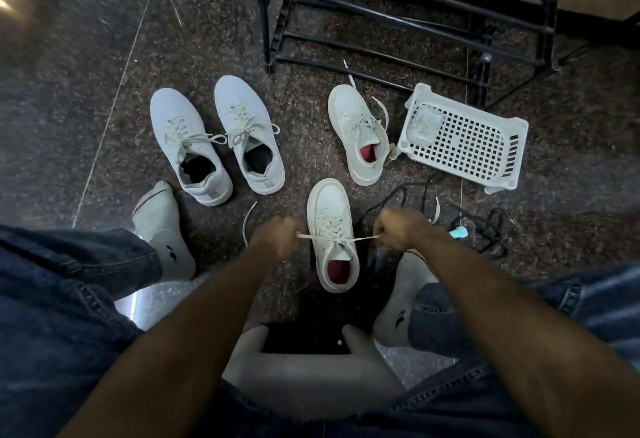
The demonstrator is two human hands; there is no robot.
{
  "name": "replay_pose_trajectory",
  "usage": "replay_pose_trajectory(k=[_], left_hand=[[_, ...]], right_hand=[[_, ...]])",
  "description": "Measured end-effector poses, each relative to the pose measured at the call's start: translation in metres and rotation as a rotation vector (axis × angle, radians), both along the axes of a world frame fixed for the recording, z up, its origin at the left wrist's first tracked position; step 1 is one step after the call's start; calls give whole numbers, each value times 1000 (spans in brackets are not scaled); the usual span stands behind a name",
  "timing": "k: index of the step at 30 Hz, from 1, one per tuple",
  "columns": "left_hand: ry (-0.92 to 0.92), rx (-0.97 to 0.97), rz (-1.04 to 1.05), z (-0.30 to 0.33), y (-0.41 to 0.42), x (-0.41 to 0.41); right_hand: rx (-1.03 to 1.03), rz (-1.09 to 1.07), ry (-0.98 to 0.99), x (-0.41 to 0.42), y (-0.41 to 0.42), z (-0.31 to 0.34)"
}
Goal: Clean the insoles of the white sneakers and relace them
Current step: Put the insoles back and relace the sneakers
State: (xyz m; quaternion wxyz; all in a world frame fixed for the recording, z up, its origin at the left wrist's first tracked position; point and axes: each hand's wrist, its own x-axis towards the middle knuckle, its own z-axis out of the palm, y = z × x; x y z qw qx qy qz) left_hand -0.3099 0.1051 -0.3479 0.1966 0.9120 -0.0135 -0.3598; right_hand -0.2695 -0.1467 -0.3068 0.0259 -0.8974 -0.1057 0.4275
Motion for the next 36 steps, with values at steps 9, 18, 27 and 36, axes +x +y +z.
replay_pose_trajectory(k=[9, 18, 27, 36], left_hand=[[441, -282, 594, -1, 10, 9], [586, -735, 970, 17, -19, 20], [597, -983, 1222, 16, -33, 26], [343, -1228, 1604, 15, -75, 11]], right_hand=[[277, -499, 238, 7, -14, 7], [979, -1223, 339, -10, 34, 1], [1156, -1599, 377, -17, 38, -10], [1261, -1752, 363, -15, 37, -7]])
